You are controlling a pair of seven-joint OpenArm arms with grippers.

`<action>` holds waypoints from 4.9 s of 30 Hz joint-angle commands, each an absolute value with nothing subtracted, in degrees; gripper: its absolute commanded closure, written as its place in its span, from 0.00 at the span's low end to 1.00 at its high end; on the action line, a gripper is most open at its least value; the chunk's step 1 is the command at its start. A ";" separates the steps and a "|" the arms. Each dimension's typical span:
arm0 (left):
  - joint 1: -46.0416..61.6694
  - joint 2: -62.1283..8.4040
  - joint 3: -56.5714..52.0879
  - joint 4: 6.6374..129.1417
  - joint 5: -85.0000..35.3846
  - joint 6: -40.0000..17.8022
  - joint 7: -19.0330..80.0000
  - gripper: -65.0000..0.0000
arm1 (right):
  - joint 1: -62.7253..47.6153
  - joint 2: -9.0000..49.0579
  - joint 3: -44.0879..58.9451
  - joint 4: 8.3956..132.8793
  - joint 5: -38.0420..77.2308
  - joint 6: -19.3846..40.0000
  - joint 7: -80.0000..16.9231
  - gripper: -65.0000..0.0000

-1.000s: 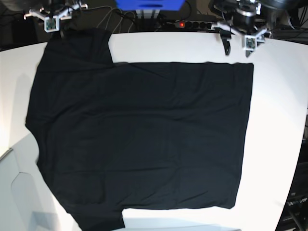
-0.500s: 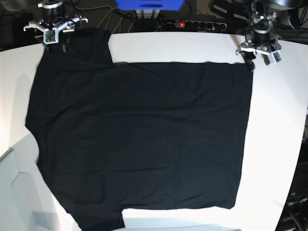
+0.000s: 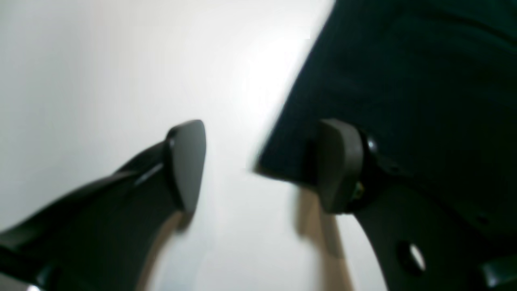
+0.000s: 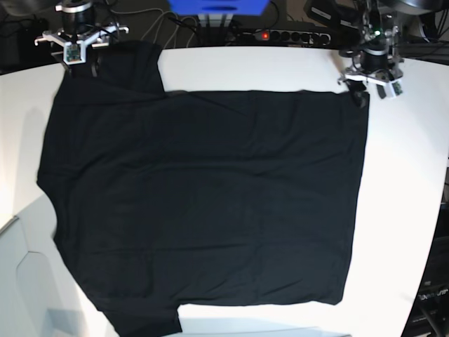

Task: Fold the T-shirt properly
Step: 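Grasp the hem corners of the black T-shirt with both grippers, then pinch the hem corners firmly with both grippers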

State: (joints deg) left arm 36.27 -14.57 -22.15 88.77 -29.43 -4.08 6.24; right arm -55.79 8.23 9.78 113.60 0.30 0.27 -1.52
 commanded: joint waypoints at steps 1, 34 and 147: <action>36.35 -14.99 -22.55 89.01 -29.67 -5.93 6.11 0.38 | -56.66 8.57 9.98 114.33 0.40 0.31 -0.22 0.54; 37.58 -14.73 -22.81 88.75 -29.67 -8.22 6.11 1.00 | -36.97 3.03 24.75 107.82 0.22 16.57 -17.10 0.53; 40.57 -14.64 -28.44 95.78 -29.67 -8.22 6.11 1.00 | -29.05 0.40 39.08 107.82 0.31 40.00 -30.29 1.00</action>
State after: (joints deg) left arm 40.01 -14.09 -27.79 94.83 -29.63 -8.19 7.53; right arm -28.91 -0.12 38.61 106.83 -0.19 39.27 -31.35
